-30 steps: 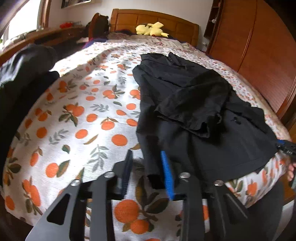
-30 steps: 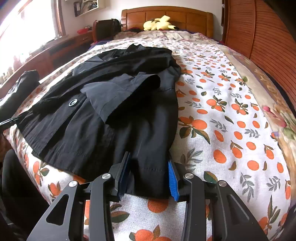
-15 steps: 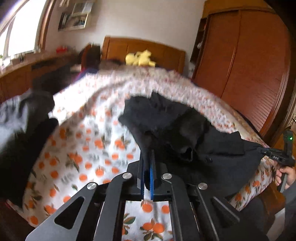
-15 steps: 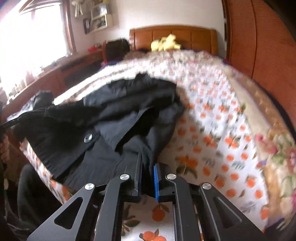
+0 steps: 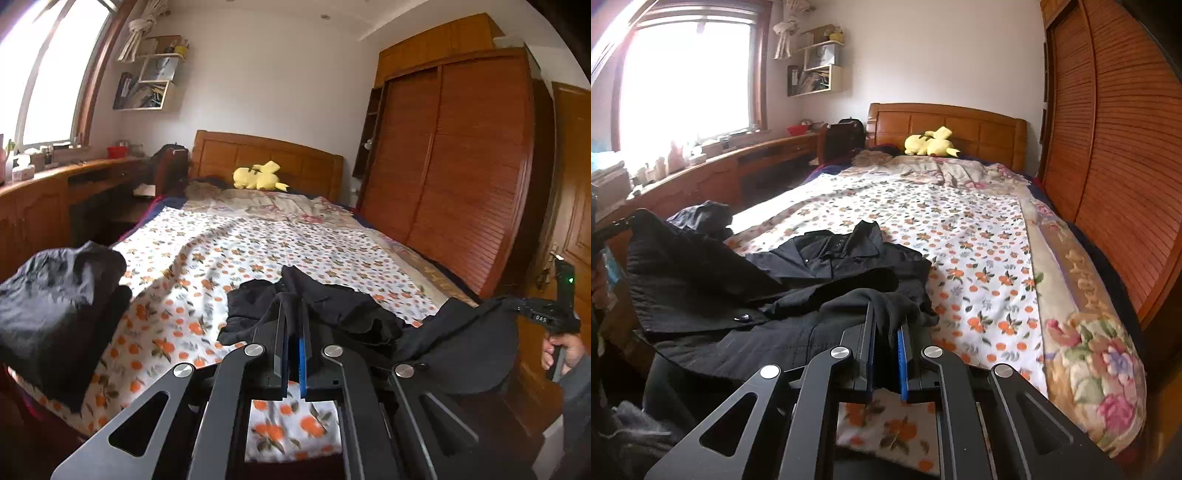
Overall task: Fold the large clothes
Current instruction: 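Lift the hem with both grippers and fold it toward the collar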
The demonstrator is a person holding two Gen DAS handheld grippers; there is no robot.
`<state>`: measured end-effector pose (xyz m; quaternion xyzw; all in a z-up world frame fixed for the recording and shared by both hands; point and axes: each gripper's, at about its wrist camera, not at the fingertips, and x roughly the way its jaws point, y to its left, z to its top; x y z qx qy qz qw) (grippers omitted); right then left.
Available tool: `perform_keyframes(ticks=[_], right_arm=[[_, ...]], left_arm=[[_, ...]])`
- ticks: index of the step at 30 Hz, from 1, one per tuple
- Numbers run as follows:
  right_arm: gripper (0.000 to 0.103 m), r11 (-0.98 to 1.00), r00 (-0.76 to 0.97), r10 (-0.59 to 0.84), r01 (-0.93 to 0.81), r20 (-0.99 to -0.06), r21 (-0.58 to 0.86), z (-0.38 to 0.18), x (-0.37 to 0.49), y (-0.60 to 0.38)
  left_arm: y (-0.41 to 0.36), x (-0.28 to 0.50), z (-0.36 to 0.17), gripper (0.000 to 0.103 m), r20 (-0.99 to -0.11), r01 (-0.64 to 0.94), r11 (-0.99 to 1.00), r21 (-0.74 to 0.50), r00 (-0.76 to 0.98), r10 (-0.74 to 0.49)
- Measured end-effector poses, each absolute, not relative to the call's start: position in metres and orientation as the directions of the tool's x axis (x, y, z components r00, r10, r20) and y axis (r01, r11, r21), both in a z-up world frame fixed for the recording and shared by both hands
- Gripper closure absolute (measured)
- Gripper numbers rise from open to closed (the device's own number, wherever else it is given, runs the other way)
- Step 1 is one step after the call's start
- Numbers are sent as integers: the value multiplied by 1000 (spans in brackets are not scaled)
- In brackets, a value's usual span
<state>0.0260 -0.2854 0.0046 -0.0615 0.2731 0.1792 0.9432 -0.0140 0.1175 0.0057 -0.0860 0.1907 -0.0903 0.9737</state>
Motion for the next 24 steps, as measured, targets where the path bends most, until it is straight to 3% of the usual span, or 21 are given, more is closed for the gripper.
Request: perform_keyframes(ticks=[9,24], right_arm=[[95,923,768,310,-384,-561,-16,-16,16,-284],[94,928,773,310,-372,-553,1,-50,182,-277]], left_arm=[[114,-10,-13,99,-399,116,979,-167,900,-175],[120,156,-22,99,-408,44,994,-102,910,-82]])
